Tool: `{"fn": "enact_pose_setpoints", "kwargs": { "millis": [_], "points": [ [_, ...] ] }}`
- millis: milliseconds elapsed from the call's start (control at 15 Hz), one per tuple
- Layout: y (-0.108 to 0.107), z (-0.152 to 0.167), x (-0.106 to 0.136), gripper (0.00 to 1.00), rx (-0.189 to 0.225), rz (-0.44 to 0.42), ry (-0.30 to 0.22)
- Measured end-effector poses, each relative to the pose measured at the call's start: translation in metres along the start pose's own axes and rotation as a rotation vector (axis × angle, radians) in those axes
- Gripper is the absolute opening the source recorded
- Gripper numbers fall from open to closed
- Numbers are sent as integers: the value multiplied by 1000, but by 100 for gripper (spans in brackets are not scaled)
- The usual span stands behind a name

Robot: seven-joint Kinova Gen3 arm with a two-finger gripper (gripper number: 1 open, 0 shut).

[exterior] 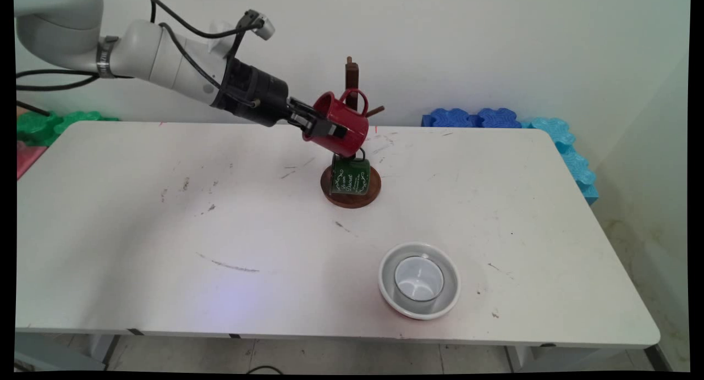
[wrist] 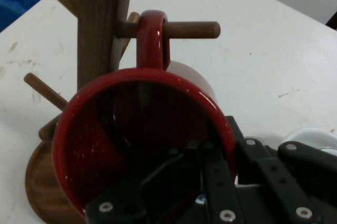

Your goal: Place the picked object on the table

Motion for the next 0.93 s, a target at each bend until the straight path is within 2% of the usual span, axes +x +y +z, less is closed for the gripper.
{"fn": "enact_pose_setpoints", "kwargs": {
  "millis": [933],
  "points": [
    [4,5,-1,0,-7,-2,-14]
  ]
}}
